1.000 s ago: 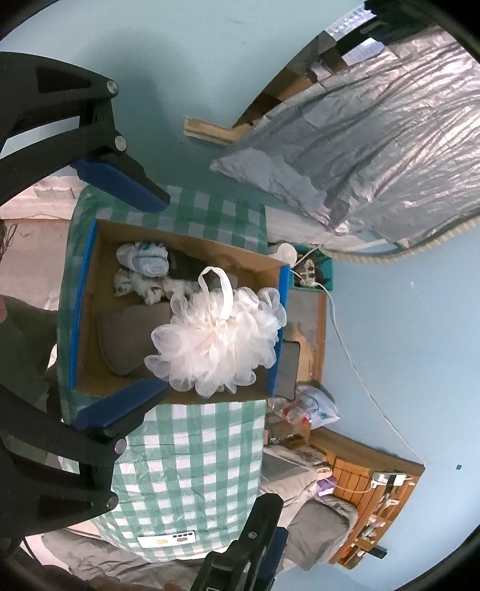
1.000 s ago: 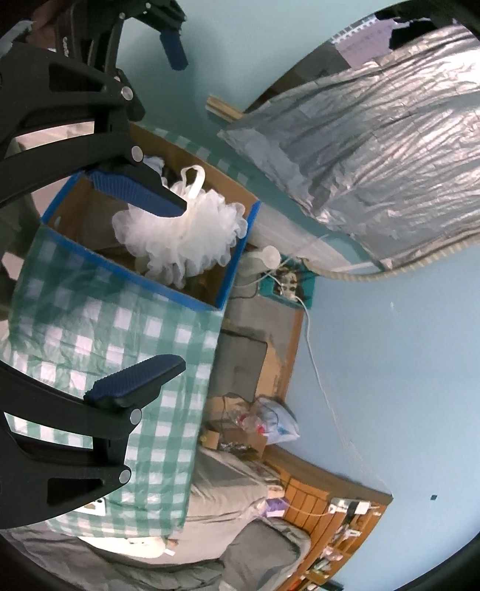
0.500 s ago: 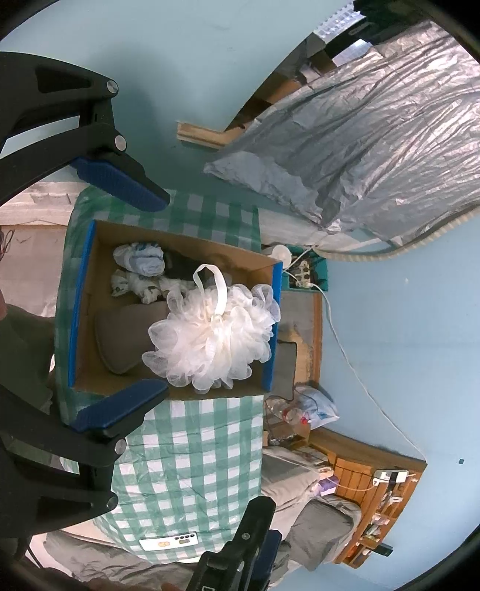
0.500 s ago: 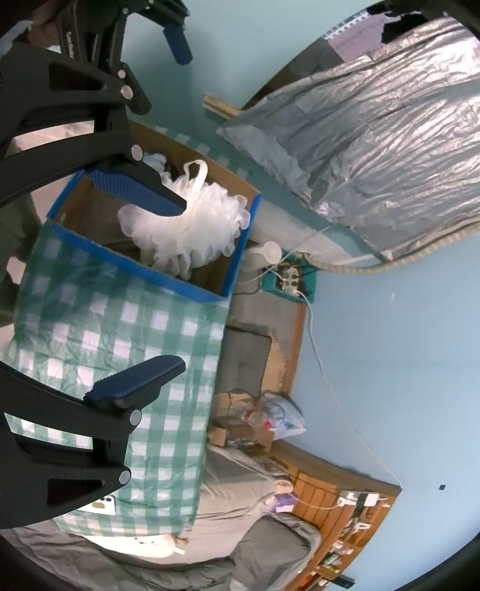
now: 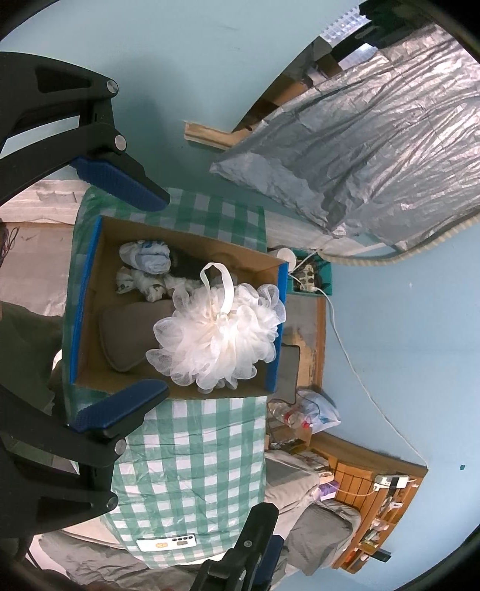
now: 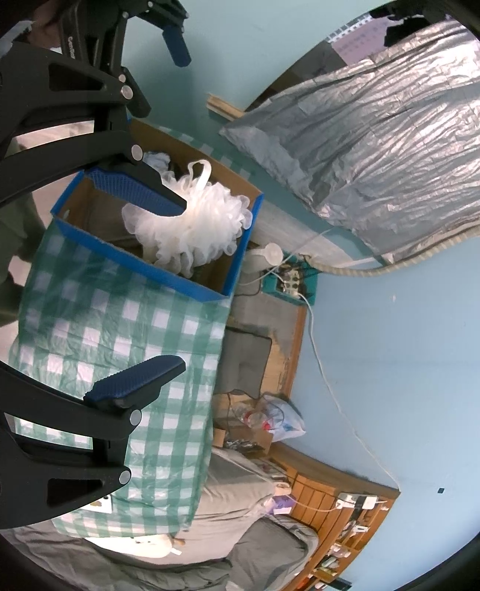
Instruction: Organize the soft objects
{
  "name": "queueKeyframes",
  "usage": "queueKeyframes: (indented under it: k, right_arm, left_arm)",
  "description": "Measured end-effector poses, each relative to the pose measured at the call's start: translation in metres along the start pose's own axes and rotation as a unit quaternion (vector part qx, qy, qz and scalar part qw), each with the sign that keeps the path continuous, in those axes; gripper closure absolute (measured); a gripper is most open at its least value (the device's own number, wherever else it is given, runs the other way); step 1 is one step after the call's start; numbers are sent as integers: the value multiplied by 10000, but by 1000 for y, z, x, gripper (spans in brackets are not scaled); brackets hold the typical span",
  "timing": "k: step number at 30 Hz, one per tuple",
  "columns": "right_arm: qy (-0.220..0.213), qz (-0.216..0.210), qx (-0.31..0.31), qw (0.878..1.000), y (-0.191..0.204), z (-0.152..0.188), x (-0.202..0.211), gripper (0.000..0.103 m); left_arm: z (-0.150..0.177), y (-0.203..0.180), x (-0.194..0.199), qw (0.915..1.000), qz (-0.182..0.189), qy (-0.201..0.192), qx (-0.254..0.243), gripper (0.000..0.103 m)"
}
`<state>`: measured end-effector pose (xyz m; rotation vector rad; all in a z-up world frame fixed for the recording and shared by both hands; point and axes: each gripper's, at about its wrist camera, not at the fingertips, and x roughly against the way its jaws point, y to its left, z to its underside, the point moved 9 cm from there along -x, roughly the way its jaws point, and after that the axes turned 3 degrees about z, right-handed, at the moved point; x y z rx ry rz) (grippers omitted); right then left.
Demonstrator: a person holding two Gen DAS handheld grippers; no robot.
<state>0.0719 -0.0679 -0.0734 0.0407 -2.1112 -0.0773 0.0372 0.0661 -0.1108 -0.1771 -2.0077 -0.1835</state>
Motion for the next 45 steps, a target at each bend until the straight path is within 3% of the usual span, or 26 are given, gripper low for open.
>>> queueKeyframes:
  k: [45]
  right_arm:
    - [27, -21, 9, 10000, 2, 2, 0, 26]
  left_arm:
    - [11, 10, 2, 9999, -68, 91, 93, 9]
